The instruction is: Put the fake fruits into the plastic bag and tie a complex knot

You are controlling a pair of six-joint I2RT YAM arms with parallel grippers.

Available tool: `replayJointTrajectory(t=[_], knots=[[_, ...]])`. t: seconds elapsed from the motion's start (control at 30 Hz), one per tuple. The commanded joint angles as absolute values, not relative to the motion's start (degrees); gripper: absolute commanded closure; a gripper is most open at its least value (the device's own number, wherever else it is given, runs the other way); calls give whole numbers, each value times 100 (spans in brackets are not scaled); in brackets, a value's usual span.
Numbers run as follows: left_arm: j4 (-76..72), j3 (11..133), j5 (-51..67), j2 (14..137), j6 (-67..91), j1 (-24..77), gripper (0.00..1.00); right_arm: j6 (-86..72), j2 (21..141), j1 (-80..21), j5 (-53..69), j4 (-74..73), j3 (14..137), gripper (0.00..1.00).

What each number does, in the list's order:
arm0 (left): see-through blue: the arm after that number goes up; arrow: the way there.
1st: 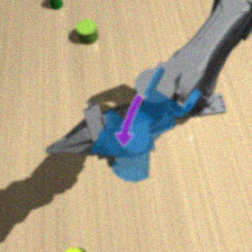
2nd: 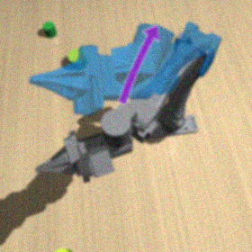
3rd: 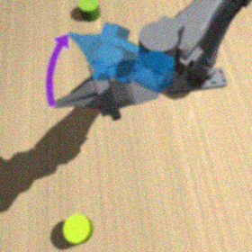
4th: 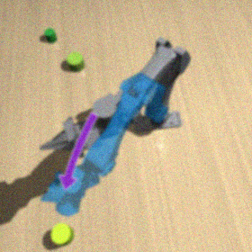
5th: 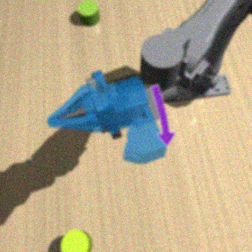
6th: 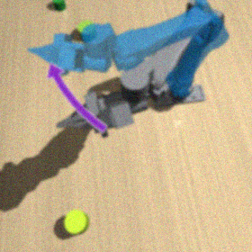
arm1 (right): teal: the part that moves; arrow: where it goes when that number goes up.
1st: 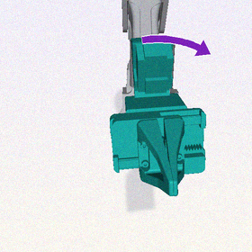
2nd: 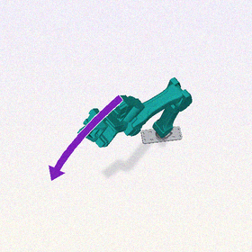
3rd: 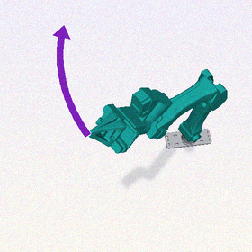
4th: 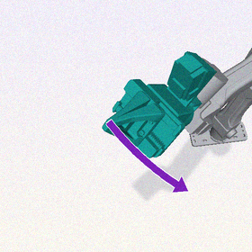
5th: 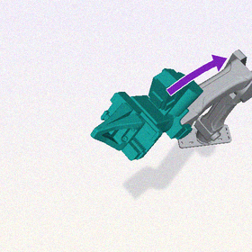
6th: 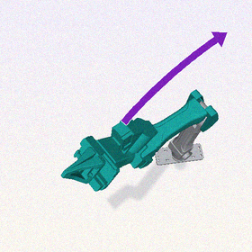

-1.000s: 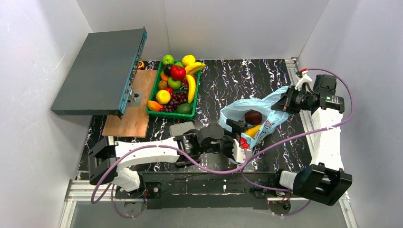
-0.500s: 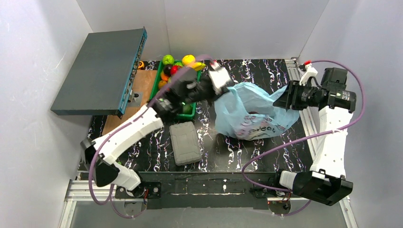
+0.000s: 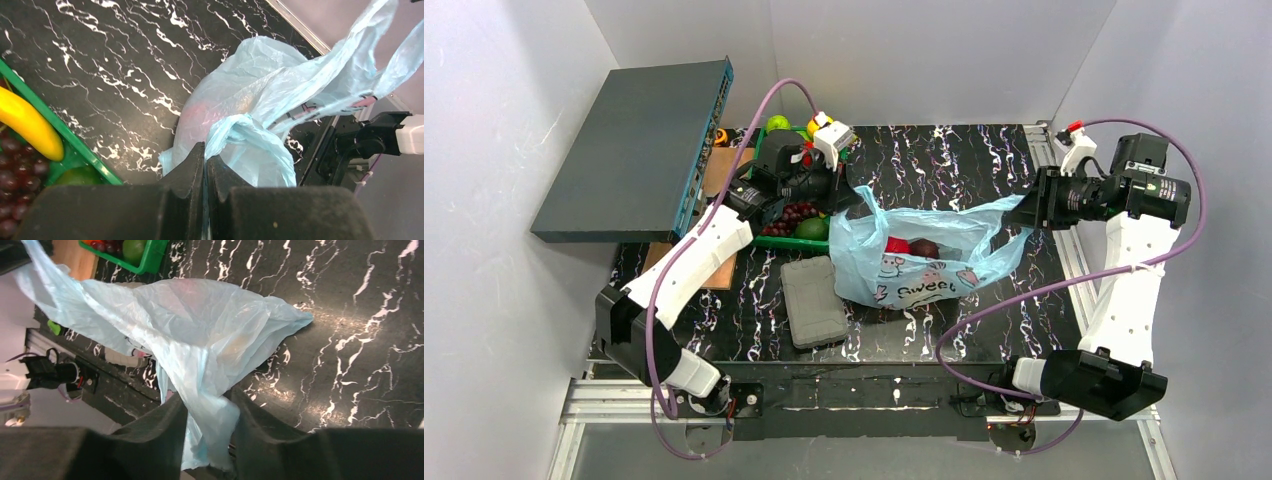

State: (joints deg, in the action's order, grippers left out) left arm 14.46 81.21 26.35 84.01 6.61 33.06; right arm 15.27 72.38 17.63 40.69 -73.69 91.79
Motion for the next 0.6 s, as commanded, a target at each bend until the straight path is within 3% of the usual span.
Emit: replayJointTrajectory(t=[0.0, 0.03, 0.1, 0.2, 0.27, 0.37, 0.4, 0.57], knots=[[1639, 8101, 2746, 8263, 889, 3241, 100, 1776, 7214, 1793, 4628, -7941, 9385, 48], [1651, 8122, 2731, 8270, 909, 3224, 100, 1830, 7189, 1793, 4704, -8056, 9387, 41], [1665, 8148, 2729, 8283, 911, 3202, 100, 1934, 7137, 1793, 4866, -8232, 9324, 39], [1672, 8172, 2718, 8313, 917, 3192, 100, 2078, 7053, 1793, 5040, -8416, 9107, 57], [1674, 8151, 2657, 8308, 931, 3168, 100, 2205, 7024, 1793, 5095, -8607, 8971, 58], [1757, 8165, 2597, 8312, 932, 3093, 100, 2564, 6926, 1793, 5001, -9038, 8835, 30], [1782, 8169, 2582, 8306, 925, 3070, 100, 2611, 6824, 1793, 4942, -9088, 8763, 27], [1818, 8155, 2583, 8329, 940, 3033, 100, 2611, 6366, 1809, 4546, -8860, 8417, 40]])
